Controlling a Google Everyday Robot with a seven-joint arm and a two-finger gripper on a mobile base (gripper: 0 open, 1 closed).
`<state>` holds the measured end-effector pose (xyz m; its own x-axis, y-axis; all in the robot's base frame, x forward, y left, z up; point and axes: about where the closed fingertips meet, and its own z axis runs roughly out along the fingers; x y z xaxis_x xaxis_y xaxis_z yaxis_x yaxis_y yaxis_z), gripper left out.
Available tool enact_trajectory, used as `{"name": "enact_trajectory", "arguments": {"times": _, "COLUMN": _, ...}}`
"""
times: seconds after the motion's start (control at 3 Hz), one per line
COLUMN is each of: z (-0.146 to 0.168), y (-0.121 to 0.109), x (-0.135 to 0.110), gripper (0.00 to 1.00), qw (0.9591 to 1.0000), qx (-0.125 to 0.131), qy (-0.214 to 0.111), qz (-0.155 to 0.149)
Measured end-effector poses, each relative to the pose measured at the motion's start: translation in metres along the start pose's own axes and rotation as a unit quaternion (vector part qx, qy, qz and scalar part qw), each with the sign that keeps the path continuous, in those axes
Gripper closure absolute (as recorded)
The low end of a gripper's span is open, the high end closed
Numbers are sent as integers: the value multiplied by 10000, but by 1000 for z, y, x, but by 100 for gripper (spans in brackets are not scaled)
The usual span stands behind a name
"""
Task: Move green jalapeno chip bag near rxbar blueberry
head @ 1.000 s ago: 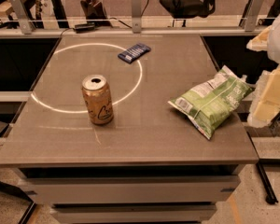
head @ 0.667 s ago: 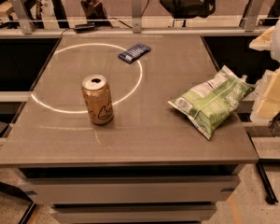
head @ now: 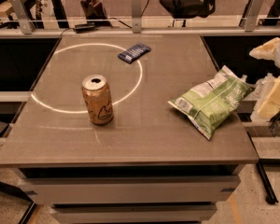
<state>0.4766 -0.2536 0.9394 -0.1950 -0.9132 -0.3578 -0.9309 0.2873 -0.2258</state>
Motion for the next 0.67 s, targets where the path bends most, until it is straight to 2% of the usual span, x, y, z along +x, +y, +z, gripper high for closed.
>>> {"name": "enact_trajectory", "arguments": {"times": 0.33, "z": 17, "y": -7, "x": 0, "gripper": 0, "qw": 9993, "qx": -26, "qy": -338, "qz": 153}}
{"name": "enact_trajectory", "arguments": {"times": 0.67, "z": 38, "y": -14, "x": -3, "gripper": 0, "qw": 9984, "qx": -4, "qy": -500, "qz": 278}}
